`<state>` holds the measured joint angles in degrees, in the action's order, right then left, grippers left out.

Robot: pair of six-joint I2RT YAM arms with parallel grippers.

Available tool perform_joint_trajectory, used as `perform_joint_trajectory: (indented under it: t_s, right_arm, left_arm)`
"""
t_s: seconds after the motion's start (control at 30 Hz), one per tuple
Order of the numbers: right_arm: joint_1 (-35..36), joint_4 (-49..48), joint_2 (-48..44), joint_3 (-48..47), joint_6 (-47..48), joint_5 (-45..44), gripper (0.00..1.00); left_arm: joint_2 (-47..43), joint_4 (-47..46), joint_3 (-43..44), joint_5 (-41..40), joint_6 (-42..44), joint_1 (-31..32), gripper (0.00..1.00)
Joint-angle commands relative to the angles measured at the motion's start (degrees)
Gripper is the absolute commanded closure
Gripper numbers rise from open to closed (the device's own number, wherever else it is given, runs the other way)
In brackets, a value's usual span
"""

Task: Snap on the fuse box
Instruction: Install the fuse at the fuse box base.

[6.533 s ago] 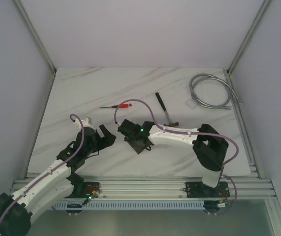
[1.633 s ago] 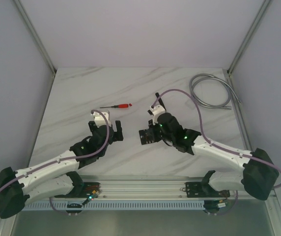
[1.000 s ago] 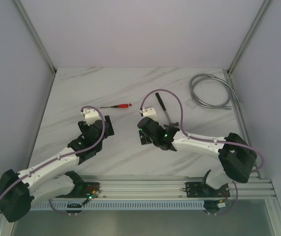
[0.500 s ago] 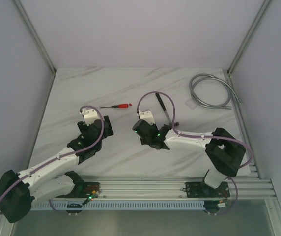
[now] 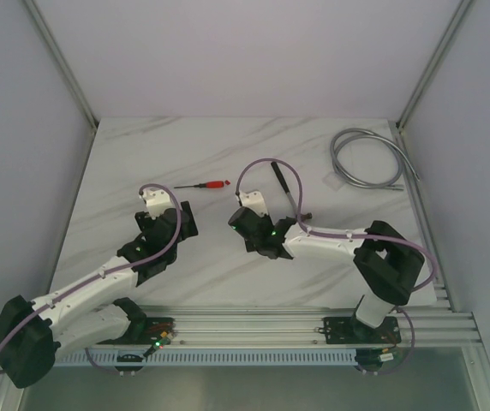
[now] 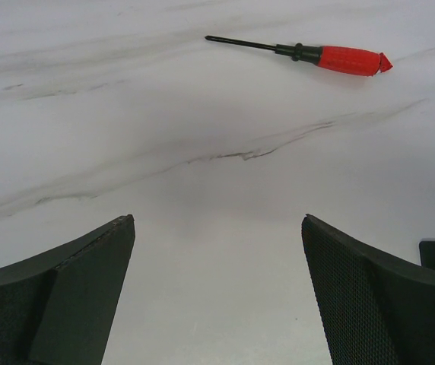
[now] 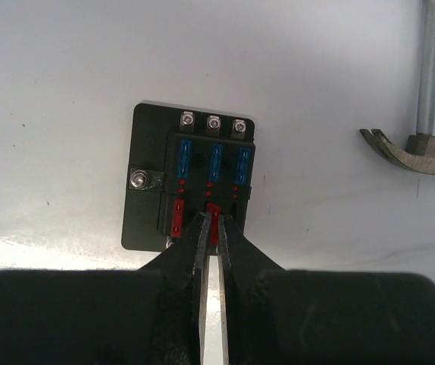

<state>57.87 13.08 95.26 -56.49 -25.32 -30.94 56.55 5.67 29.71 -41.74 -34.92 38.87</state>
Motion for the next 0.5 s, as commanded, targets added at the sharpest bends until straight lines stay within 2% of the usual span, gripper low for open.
perform_joint_trajectory:
  t_s: [0.0, 0.47]
  right_arm:
    - [0.4, 0.5, 1.4, -2.0, -0.7, -1.4, 1.0]
    - [0.7, 2.0, 3.2, -2.9, -1.0, -0.9, 1.0]
  left_arm:
    - [0.4, 0.7, -0.4, 0.6, -0.3, -0.4, 0.0]
    - [0.4, 0.7, -0.3, 0.8, -0.3, -0.5, 0.0]
